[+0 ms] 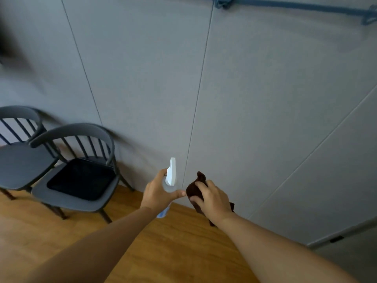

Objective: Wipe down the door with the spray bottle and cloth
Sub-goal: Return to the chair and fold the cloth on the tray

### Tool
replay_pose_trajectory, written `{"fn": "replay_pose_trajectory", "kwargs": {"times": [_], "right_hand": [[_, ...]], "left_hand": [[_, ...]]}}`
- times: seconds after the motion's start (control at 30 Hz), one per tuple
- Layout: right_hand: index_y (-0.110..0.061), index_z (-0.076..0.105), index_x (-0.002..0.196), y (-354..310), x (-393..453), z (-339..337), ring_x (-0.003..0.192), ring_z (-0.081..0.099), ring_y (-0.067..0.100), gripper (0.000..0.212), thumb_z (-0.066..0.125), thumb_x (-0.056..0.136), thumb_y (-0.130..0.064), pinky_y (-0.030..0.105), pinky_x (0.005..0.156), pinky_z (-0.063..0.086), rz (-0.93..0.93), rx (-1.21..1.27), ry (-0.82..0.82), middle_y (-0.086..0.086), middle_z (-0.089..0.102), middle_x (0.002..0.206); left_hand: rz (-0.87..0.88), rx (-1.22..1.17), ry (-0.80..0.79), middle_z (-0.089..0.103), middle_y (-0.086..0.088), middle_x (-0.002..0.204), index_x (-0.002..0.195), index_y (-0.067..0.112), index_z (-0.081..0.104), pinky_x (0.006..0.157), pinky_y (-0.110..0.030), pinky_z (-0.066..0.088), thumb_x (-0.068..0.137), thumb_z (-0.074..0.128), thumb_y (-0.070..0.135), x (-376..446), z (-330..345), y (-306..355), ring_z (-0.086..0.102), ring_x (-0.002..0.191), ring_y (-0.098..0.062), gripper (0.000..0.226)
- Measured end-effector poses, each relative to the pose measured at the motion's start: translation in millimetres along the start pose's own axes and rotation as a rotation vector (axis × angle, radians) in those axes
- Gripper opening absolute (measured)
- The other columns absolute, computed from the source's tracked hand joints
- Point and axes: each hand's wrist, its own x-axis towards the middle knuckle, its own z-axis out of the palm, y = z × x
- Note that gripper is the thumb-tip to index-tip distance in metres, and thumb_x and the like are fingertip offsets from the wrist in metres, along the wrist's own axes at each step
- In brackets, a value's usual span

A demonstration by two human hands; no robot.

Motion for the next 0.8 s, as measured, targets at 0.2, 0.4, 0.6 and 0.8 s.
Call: {"fn": "replay_pose_trajectory", "kwargs": {"times": [0.2,0.4,0.6,0.8], "right_hand": [[-0.022,0.052,0.145,-87.0,47.7,32.2,0.107,0.062,0.024,0.053,0.061,0.099,-0.048,0.037,0.083,0.055,0.072,-0.015,0.012,0.005,0.057,0.125],[-0.022,0.05,0.146,-174.8,105.0,52.2,0.109,0.061,0.024,0.054,0.06,0.1,-0.047,0.037,0.082,0.055,0.084,-0.016,0.022,0.004,0.056,0.126],[-0.023,0.051,0.144,-256.0,162.2,80.0,0.11,0.061,0.022,0.052,0.06,0.1,-0.048,0.034,0.087,0.056,0.015,0.005,-0.007,0.003,0.057,0.126],[-0.027,0.048,0.145,-332.9,228.8,122.8,0.113,0.06,0.022,0.049,0.059,0.1,-0.043,0.035,0.091,0.054,-0.098,-0.001,-0.071,0.002,0.055,0.129]], "left_hand": [[0.021,-0.036,-0.071,0.054,0.011,0.122,0.153,0.024,0.039,0.094,-0.032,0.055,0.068,0.094,0.048,38.7,-77.8,-56.3,0.054,0.117,-0.016,0.104],[0.023,-0.041,-0.127,0.059,0.009,0.122,0.151,0.024,0.043,0.09,-0.028,0.049,0.066,0.096,0.049,72.3,-158.6,-101.1,0.056,0.113,-0.015,0.103],[-0.019,-0.07,-0.102,0.058,0.01,0.123,0.148,0.025,0.044,0.091,-0.026,0.048,0.067,0.096,0.047,100.5,-227.0,-147.7,0.056,0.117,-0.017,0.098],[-0.101,-0.079,-0.044,0.06,0.009,0.124,0.149,0.025,0.044,0.084,-0.019,0.046,0.068,0.096,0.046,137.0,-298.3,-199.7,0.057,0.117,-0.015,0.098]]}}
